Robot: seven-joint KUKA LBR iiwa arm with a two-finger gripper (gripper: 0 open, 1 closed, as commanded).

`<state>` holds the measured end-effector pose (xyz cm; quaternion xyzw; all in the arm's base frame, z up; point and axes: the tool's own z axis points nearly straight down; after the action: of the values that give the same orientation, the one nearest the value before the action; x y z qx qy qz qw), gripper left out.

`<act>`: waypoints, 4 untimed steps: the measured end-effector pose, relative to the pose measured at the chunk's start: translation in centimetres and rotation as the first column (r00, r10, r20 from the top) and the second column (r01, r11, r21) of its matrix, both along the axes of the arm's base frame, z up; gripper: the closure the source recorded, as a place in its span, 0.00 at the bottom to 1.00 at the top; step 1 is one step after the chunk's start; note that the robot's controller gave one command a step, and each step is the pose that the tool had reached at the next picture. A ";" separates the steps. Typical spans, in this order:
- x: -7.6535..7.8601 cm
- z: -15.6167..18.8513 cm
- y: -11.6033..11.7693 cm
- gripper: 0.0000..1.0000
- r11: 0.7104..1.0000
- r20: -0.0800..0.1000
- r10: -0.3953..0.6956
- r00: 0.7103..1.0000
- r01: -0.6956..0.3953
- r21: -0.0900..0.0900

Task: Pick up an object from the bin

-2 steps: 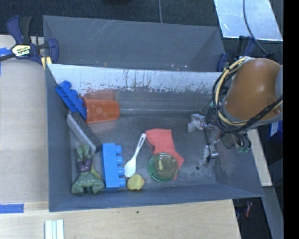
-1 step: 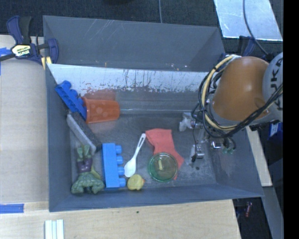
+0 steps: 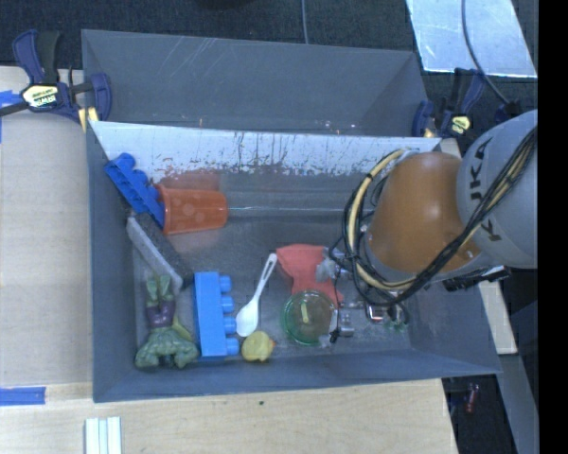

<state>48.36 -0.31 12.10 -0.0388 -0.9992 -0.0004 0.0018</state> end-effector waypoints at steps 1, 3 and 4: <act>-0.1 -5.2 0.2 0.00 0.984 0.021 -0.179 0.984 0.179 0.000; 0.1 -4.9 0.0 1.00 0.996 0.026 -0.084 0.996 0.084 -0.001; -0.2 -3.6 0.0 1.00 0.997 0.014 -0.083 0.996 0.083 -0.001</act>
Offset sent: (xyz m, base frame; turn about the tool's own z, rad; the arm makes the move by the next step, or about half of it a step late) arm -0.0014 0.0002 -0.0510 0.0847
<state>48.16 -0.33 8.46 -0.0803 -0.9968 0.0002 -0.0054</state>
